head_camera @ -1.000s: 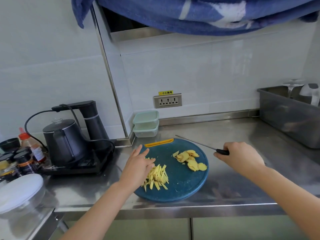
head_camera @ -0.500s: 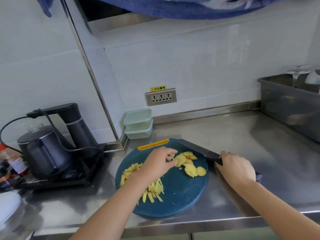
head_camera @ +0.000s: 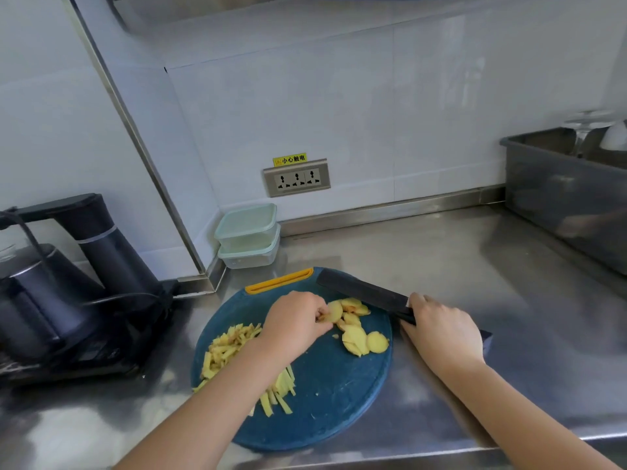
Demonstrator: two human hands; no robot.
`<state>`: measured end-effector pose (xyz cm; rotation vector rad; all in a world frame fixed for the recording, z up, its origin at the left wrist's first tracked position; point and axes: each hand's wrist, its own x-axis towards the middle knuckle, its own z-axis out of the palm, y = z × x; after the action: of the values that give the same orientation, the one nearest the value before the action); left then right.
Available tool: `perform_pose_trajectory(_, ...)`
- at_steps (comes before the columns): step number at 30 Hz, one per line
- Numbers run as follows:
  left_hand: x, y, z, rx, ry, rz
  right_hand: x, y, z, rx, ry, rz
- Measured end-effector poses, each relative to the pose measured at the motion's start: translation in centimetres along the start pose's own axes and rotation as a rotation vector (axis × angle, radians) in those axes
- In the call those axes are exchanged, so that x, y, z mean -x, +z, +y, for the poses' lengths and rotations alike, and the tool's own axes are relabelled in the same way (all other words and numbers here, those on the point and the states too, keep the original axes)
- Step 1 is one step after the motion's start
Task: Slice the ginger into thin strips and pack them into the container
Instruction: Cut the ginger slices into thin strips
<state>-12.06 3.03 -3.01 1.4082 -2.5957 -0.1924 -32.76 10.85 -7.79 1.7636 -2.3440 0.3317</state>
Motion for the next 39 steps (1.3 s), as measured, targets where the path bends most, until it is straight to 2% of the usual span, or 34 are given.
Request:
perform_pose_trajectory(3,-0.1,-0.2,0.4,-0.102,0.047,0.049,0.0,-0.1,0.0,-0.011,0.002,0.007)
perform_pose_trajectory(11,-1.3,0.0,1.5,-0.268,0.035,0.121,0.1,-0.4,0.0,-0.023,-0.008,0.029)
perform_pose_trajectory(15,-2.1,0.1,1.6,-0.175,-0.041,0.136,0.2,-0.4,0.1,-0.039,-0.004,0.04)
perform_pose_trajectory(20,-0.6,-1.1,1.1,0.093,-0.165,0.33,0.1,-0.3,0.1,-0.059,0.0,0.057)
perform_pose_trajectory(22,0.4,-1.9,1.0,0.204,-0.217,0.287,0.2,-0.3,0.1,-0.059,0.009,0.063)
perform_pose_trajectory(26,3.0,-2.3,1.7,0.539,-0.391,-0.049,0.3,-0.6,0.1,-0.057,0.005,0.064)
perform_pose_trajectory(31,6.3,-0.5,2.3,0.344,-0.403,-0.209,0.5,-0.6,0.1,-0.072,0.001,0.066)
perform_pose_trajectory(33,6.5,-0.7,2.3,0.178,-0.376,-0.205,0.5,-0.6,0.1,-0.075,0.004,0.068)
perform_pose_trajectory(35,6.1,-1.2,2.5,0.054,-0.33,-0.095,0.6,-0.7,0.0,-0.08,0.001,0.066)
perform_pose_trajectory(37,5.5,-1.6,3.1,0.084,-0.283,-0.021,0.6,-0.7,0.1,-0.098,0.001,0.068)
perform_pose_trajectory(39,4.6,-1.3,3.9,0.146,-0.262,-0.013,0.6,-0.8,0.1,-0.101,0.002,0.071)
